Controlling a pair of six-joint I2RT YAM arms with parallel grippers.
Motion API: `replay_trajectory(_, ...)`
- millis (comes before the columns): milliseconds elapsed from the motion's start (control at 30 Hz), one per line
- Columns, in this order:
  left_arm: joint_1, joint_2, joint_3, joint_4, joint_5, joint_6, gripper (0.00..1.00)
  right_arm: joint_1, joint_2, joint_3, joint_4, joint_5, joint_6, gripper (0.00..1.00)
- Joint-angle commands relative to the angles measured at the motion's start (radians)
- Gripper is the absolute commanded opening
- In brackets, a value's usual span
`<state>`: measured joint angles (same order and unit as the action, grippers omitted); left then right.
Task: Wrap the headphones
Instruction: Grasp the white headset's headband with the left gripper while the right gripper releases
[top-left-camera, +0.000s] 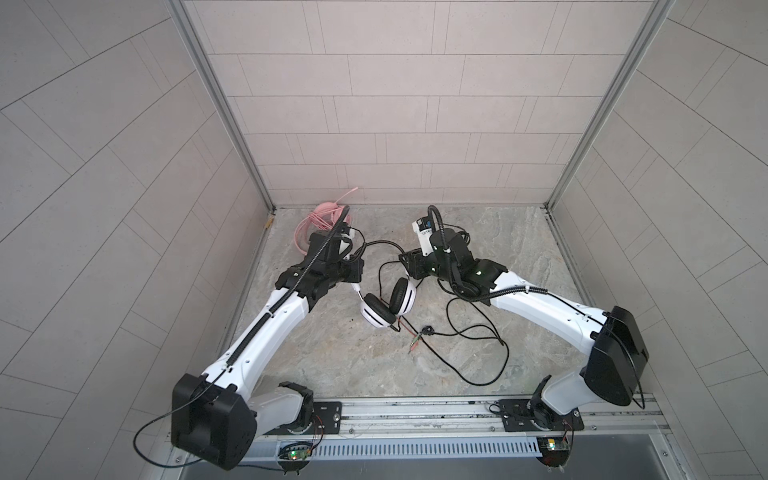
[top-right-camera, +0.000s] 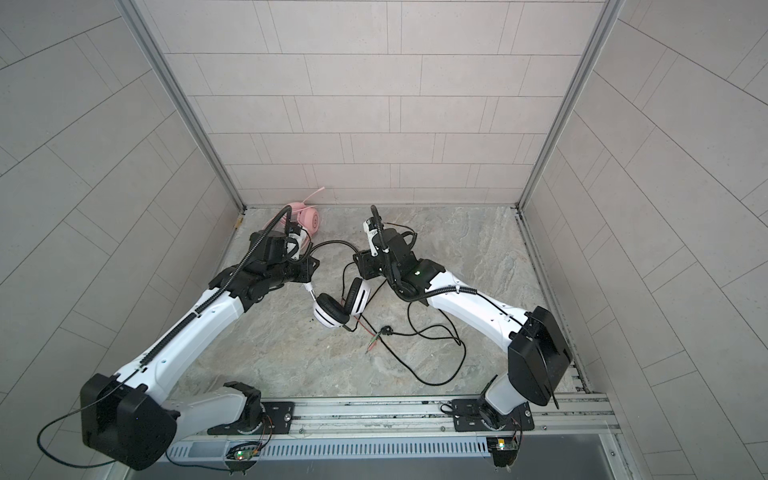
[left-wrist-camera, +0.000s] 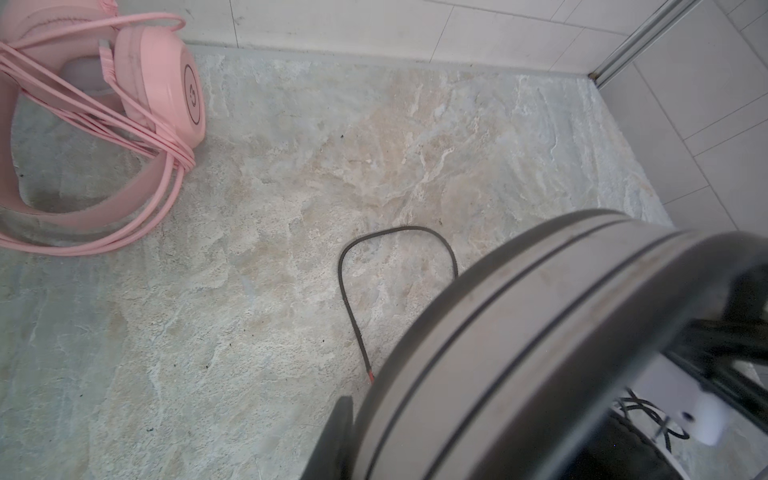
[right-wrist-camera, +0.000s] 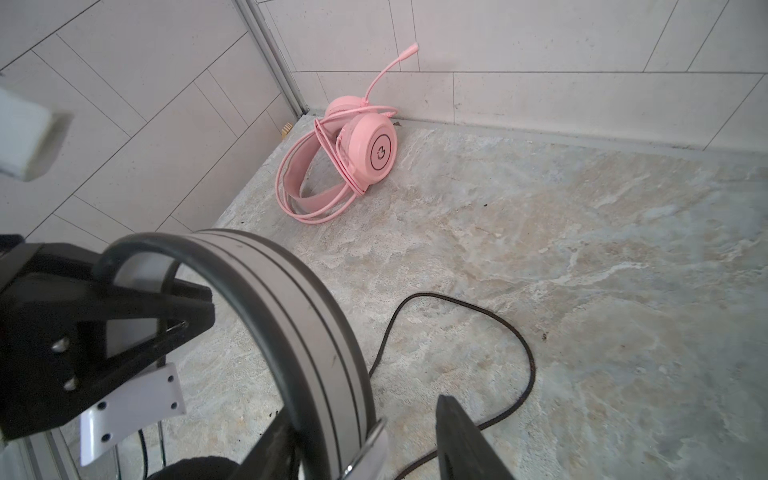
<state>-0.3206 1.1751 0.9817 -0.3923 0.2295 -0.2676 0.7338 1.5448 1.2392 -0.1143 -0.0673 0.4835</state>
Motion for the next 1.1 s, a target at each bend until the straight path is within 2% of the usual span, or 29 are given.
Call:
replay_trajectory(0, 0.003, -0.069, -0.034, 0.147, 0.012, -0.089, 0.0, -0.002, 0.043, 0.012, 0.016, -0.003, 0.082, 0.5)
replay_trajectory(133, 0.0, -0.095, -0.071, 0.179, 0.001, -0.135, 0.0, -0.001, 0.06, 0.027, -0.007, 0.028, 0.098, 0.39)
replay_trajectory(233, -0.001, -0.102, -0.082, 0.183, 0.002, -0.159, 0.0, -0.002, 0.058, 0.021, -0.002, 0.07, 0.102, 0.17)
replay_trajectory(300, -0.007, -0.098, -0.085, 0.185, 0.013, -0.162, 0.03, 0.0, 0.057, 0.04, -0.031, 0.097, 0.077, 0.09)
replay_trajectory(333, -0.007, -0.092, -0.086, 0.184, 0.019, -0.16, 0.07, 0.001, 0.057, 0.048, -0.044, 0.111, 0.059, 0.07)
replay_trajectory(367, -0.008, -0.086, -0.084, 0.18, 0.026, -0.15, 0.18, 0.003, 0.055, 0.055, -0.06, 0.136, 0.035, 0.05)
replay_trajectory(400, -0.008, -0.08, -0.078, 0.166, 0.035, -0.141, 0.36, 0.003, 0.054, 0.062, -0.072, 0.156, 0.008, 0.04)
replay_trajectory(433, -0.008, -0.075, -0.068, 0.147, 0.042, -0.133, 0.49, 0.002, 0.052, 0.07, -0.087, 0.172, -0.021, 0.04)
replay_trajectory(533, -0.009, -0.05, -0.033, 0.071, 0.051, -0.102, 0.64, 0.002, 0.043, 0.112, -0.155, 0.24, -0.141, 0.03)
replay_trajectory(667, -0.013, -0.025, 0.027, -0.019, 0.035, -0.06, 0.68, 0.003, 0.046, 0.144, -0.208, 0.338, -0.295, 0.03)
replay_trajectory(733, -0.015, -0.019, 0.034, -0.017, 0.036, -0.056, 0.68, 0.003, 0.05, 0.16, -0.237, 0.336, -0.349, 0.03)
replay_trajectory(1067, -0.111, 0.071, 0.128, -0.057, -0.01, 0.008, 0.68, 0.037, 0.128, 0.251, -0.327, 0.361, -0.414, 0.03)
